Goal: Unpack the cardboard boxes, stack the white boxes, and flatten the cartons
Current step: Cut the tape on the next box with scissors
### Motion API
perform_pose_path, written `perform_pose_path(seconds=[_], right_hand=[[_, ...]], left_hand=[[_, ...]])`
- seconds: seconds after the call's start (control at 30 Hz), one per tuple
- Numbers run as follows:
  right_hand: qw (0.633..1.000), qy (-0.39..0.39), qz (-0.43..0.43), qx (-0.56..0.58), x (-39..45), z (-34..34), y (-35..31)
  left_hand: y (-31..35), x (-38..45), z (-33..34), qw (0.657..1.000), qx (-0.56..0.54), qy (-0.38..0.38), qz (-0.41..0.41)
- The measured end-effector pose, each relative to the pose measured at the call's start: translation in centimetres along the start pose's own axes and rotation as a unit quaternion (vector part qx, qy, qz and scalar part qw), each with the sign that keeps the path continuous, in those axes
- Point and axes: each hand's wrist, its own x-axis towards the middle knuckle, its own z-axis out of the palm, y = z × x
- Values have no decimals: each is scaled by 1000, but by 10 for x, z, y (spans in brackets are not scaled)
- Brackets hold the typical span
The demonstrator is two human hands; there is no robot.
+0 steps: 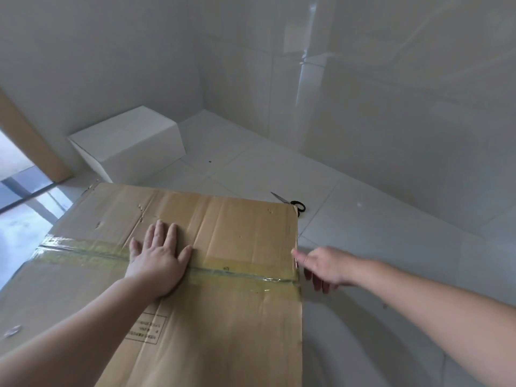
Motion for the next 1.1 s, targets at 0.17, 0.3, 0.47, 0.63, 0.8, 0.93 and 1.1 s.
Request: perform_pose_path(seconds=[0.17,0.3,0.47,0.63,0.8,0.93,1.1], right_hand=[[981,170,-1,-99,72,-39,54],[976,170,-18,-134,134,-54,75],[965,172,-120,-156,208,-56,62],[959,177,-143,-170,256,-45,52],[946,253,-98,-176,267,-41,50],[950,267,-41,-158,268,-43,56],[961,226,-3,-156,261,-47,59]], left_hand=[[57,-2,0,993,-12,26,119],[96,-1,6,989,-13,40,142],[98,2,7,991,-4,35,131],[99,0,7,991,-12,29,128],[100,-1,5,991,-12,25,130],[100,-1,5,991,-12,17,130],[105,2,0,994,-13,-19,106]])
